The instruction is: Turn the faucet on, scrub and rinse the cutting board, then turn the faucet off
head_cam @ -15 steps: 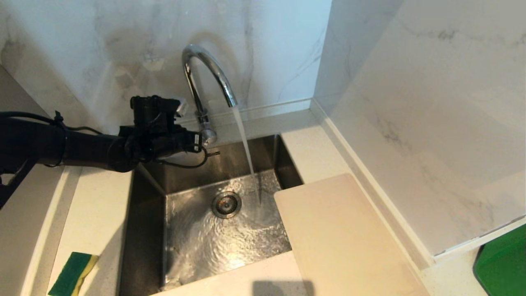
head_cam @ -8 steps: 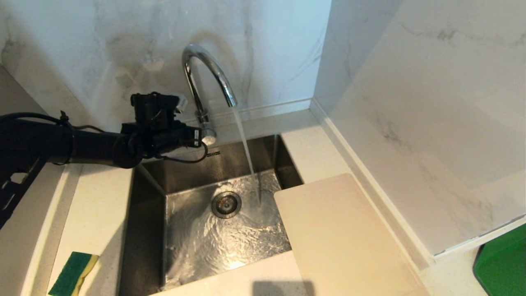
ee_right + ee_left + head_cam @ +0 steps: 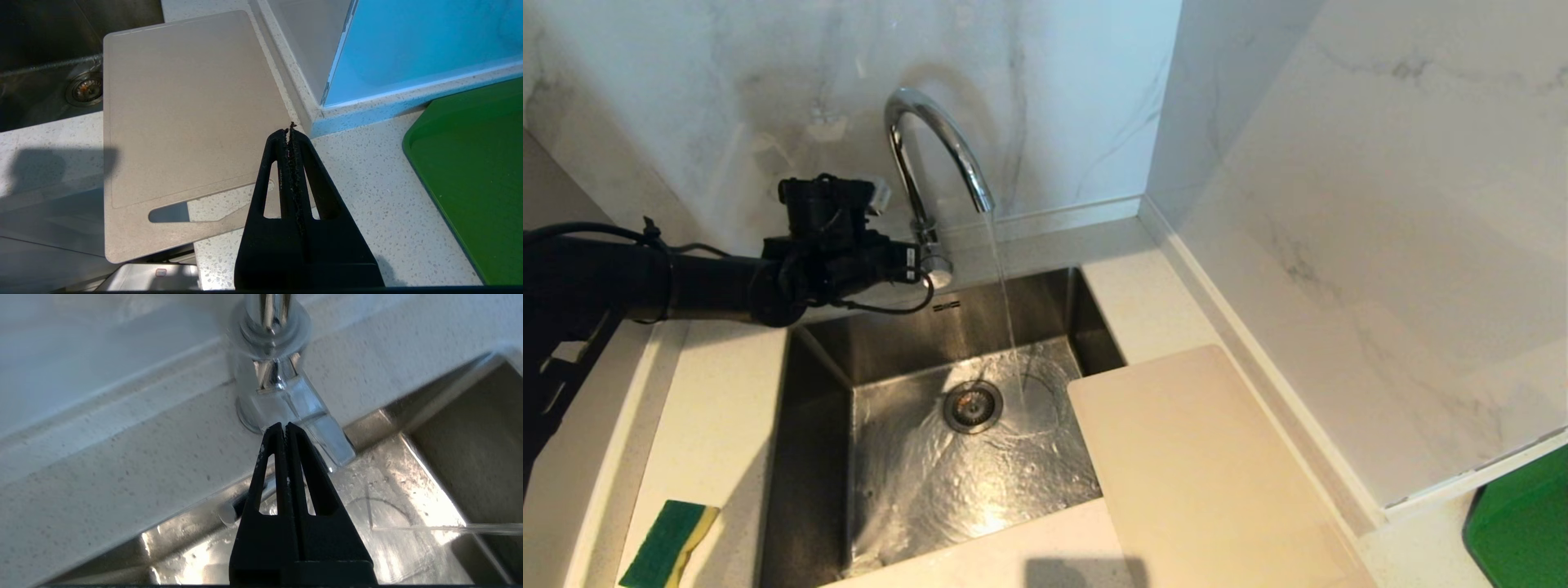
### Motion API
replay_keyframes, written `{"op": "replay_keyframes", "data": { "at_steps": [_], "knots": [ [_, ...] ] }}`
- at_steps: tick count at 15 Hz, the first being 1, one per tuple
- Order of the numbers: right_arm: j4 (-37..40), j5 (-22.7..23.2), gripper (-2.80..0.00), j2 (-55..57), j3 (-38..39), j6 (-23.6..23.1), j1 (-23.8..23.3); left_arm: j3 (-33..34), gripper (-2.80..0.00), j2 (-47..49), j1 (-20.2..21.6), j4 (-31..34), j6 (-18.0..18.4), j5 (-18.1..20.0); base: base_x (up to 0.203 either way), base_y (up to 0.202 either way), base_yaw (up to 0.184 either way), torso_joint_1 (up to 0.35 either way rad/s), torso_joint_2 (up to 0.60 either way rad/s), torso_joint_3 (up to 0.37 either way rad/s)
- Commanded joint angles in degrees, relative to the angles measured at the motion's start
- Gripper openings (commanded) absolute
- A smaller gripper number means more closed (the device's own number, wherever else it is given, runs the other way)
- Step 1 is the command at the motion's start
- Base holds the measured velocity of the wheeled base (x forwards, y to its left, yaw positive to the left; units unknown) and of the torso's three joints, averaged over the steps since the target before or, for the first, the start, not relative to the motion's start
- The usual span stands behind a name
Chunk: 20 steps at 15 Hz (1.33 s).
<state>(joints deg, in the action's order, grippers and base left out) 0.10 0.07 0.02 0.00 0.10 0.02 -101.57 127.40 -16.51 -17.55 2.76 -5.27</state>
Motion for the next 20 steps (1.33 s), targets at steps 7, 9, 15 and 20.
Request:
{"op": "replay_keyframes", "data": {
  "at_steps": [7, 9, 15, 20],
  "knots": [
    [0.0, 0.0, -2.8, -0.1, 0.0, 0.0, 0.1, -3.4, -2.8, -6.5, -2.0, 0.8, -1.2, 0.1, 0.0, 0.0, 0.0, 0.0, 0.0, 0.0],
    [0.0, 0.0, -2.8, -0.1, 0.0, 0.0, 0.0, -3.2, -2.8, -12.2, -2.9, 2.6, -1.8, -0.2, 0.0, 0.0, 0.0, 0.0, 0.0, 0.0],
    [0.0, 0.1, -2.8, -0.1, 0.0, 0.0, 0.1, 8.0, -2.8, -38.9, 2.3, 8.5, -1.9, 0.2, 0.0, 0.0, 0.0, 0.0, 0.0, 0.0],
    [0.0, 0.0, -2.8, -0.1, 0.0, 0.0, 0.0, 31.8, -2.8, -64.0, 14.3, 11.9, -1.8, 6.3, 0.0, 0.0, 0.0, 0.0, 0.0, 0.0]
  ]
}}
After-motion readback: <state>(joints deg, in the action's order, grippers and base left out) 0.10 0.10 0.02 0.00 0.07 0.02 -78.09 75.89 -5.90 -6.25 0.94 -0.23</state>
